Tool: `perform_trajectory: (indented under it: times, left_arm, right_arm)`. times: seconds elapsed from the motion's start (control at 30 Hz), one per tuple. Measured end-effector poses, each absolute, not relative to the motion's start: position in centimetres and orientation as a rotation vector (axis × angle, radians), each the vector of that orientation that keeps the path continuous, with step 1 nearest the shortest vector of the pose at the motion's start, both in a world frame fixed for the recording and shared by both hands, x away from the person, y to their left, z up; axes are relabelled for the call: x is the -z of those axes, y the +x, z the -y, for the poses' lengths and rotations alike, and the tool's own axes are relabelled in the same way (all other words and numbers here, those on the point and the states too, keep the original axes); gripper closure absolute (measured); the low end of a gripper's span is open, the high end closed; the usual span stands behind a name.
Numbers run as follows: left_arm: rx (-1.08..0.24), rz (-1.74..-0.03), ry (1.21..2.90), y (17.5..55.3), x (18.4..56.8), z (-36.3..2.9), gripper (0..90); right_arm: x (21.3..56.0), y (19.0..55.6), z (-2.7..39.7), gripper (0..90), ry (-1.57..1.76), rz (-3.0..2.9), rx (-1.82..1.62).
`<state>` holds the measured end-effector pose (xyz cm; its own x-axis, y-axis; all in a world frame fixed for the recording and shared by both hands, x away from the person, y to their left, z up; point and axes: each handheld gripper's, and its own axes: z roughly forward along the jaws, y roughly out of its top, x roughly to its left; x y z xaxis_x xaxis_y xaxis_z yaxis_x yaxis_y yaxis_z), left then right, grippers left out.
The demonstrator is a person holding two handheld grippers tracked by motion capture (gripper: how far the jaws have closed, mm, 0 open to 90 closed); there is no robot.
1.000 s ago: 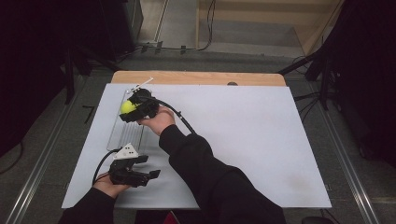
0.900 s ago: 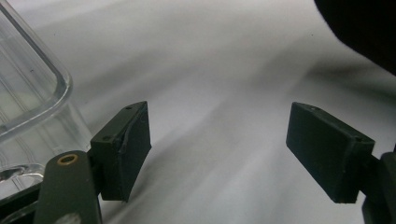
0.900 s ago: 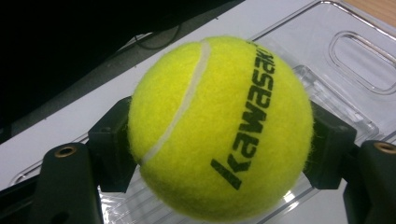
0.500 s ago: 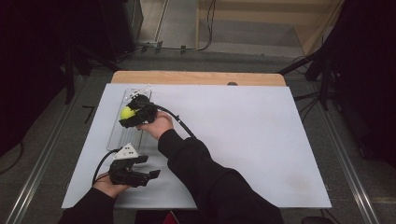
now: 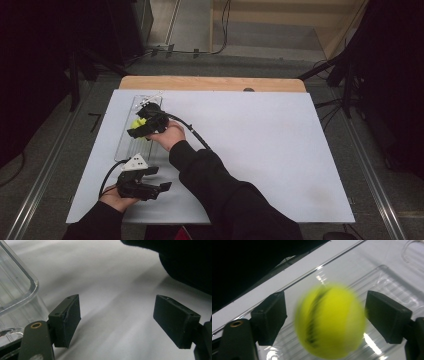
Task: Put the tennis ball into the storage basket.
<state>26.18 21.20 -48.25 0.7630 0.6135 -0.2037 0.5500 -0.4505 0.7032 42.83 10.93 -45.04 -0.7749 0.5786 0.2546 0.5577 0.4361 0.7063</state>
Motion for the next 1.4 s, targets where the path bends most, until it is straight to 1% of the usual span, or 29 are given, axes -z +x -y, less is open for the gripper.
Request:
perform_trajectory:
  times: [0.3,0.5,1.4]
  left_arm:
    - [-0.101,-0.863,2.16,26.4,48.3,-21.1,22.8]
    - [-0.102,-0.861,2.162,26.4,48.3,-21.0,22.8]
    - [-0.109,-0.874,2.166,26.4,48.4,-21.1,22.8]
  right_arm:
    - [43.6,42.9,-9.3,16.3,1.053,-2.612,-1.292]
    - [42.9,42.5,-7.4,16.4,1.048,-2.64,-1.309]
    - [42.0,40.2,-1.8,18.2,1.024,-2.687,-1.294]
